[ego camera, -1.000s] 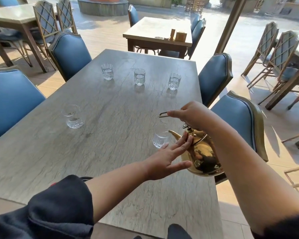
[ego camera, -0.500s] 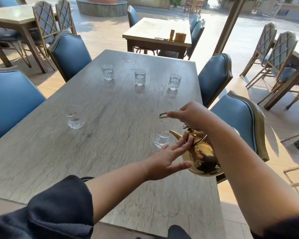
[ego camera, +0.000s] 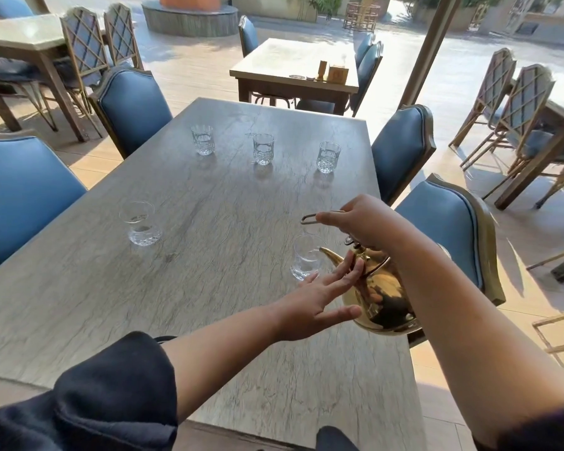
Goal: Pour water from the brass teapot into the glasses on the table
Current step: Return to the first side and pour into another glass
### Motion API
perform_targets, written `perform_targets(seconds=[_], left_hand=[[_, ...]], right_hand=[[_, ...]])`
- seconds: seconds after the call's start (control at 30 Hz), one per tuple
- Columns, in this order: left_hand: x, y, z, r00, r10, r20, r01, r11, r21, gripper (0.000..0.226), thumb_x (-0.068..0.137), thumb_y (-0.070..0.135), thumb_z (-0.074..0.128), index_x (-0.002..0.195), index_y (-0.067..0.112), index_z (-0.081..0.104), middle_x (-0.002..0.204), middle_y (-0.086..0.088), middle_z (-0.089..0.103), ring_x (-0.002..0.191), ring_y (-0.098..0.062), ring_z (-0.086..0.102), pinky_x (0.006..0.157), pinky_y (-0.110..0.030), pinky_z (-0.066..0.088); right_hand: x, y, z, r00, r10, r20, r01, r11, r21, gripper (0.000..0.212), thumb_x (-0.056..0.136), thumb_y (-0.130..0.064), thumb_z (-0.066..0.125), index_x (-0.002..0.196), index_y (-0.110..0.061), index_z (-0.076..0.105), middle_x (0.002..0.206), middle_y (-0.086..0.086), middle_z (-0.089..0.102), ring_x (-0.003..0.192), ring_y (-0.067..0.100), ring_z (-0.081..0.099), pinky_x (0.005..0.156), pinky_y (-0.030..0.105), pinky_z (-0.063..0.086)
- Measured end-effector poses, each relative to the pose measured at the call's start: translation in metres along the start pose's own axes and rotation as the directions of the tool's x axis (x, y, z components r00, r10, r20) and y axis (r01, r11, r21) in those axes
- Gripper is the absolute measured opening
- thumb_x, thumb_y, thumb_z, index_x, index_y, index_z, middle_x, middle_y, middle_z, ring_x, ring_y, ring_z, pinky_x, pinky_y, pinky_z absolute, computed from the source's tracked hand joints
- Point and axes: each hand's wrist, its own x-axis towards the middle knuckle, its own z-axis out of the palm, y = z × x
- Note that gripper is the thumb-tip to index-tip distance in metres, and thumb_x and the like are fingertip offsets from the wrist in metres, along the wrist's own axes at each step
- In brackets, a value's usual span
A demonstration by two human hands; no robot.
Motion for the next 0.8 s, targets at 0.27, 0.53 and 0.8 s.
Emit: perform_targets(seconds=[0.27,0.53,0.8], left_hand=[[0.000,0.007,-0.002,1.000,-0.017,-0.004,0.017,0.999,0.044,0.065,0.096,0.049,0.033,0.143,0.040,-0.011,0.151,0.017,-0.024,0.138,-0.004,-0.006,0.116,-0.039,-0.009],[0.001,0.018,0.000,0.999,-0.052,0.010,0.051,0.996,0.069,0.065,0.096,0.046,0.033,0.144,0.038,-0.011,0.148,0.019,-0.026,0.129,0.001,-0.010,0.109,-0.028,-0.013],[0.006,0.024,0.007,0.995,-0.092,-0.022,0.094,0.992,0.087,0.063,0.095,0.050,0.031,0.141,0.042,-0.011,0.152,0.017,-0.024,0.139,-0.003,-0.006,0.113,-0.034,-0.012]], right_hand=[[0.000,0.003,-0.001,1.000,0.008,0.006,-0.008,0.999,0.035,0.051,0.085,-0.045,0.060,0.092,0.006,0.068,0.066,0.009,0.058,0.055,0.015,0.047,0.049,0.022,0.038],[0.001,0.014,-0.002,1.000,-0.009,-0.004,0.009,0.999,0.049,0.056,0.084,-0.048,0.059,0.091,0.007,0.068,0.060,0.005,0.052,0.053,0.015,0.044,0.050,0.024,0.036],[-0.003,0.028,-0.004,0.998,-0.041,-0.038,0.046,0.989,0.139,0.054,0.085,-0.048,0.059,0.087,0.005,0.067,0.057,0.004,0.049,0.051,0.015,0.043,0.048,0.024,0.035]])
